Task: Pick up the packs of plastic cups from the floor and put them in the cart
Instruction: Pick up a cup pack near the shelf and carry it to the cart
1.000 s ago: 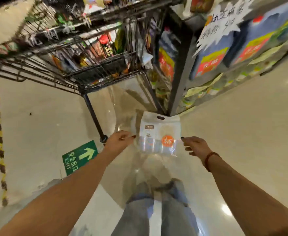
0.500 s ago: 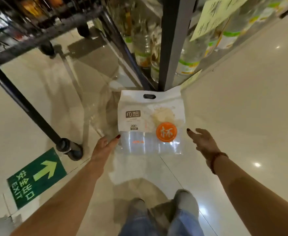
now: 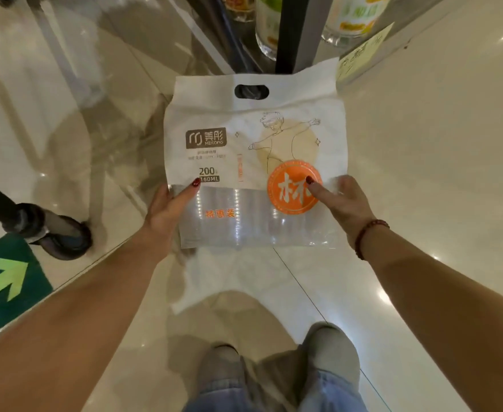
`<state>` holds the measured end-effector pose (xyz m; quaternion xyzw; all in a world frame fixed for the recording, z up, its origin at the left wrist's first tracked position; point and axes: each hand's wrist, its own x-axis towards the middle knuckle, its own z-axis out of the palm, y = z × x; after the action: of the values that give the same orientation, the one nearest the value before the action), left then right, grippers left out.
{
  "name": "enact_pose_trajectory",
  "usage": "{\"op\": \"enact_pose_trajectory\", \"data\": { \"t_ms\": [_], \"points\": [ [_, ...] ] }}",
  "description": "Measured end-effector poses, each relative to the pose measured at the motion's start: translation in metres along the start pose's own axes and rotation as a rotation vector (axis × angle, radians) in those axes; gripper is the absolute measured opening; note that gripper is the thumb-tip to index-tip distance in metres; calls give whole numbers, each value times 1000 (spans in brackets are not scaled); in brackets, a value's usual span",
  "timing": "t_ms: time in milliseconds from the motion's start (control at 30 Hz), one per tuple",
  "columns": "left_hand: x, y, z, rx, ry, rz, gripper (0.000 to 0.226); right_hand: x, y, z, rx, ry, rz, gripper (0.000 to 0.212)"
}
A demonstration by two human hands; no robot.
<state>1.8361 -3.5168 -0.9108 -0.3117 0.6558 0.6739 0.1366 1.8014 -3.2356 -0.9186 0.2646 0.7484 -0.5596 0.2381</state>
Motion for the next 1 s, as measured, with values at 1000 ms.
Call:
{"op": "enact_pose_trajectory", "data": {
  "t_ms": [1000],
  "points": [
    [-185, 122, 36, 19, -68, -130, 36, -193, -93, -107, 41, 194, 111, 25]
  ]
}}
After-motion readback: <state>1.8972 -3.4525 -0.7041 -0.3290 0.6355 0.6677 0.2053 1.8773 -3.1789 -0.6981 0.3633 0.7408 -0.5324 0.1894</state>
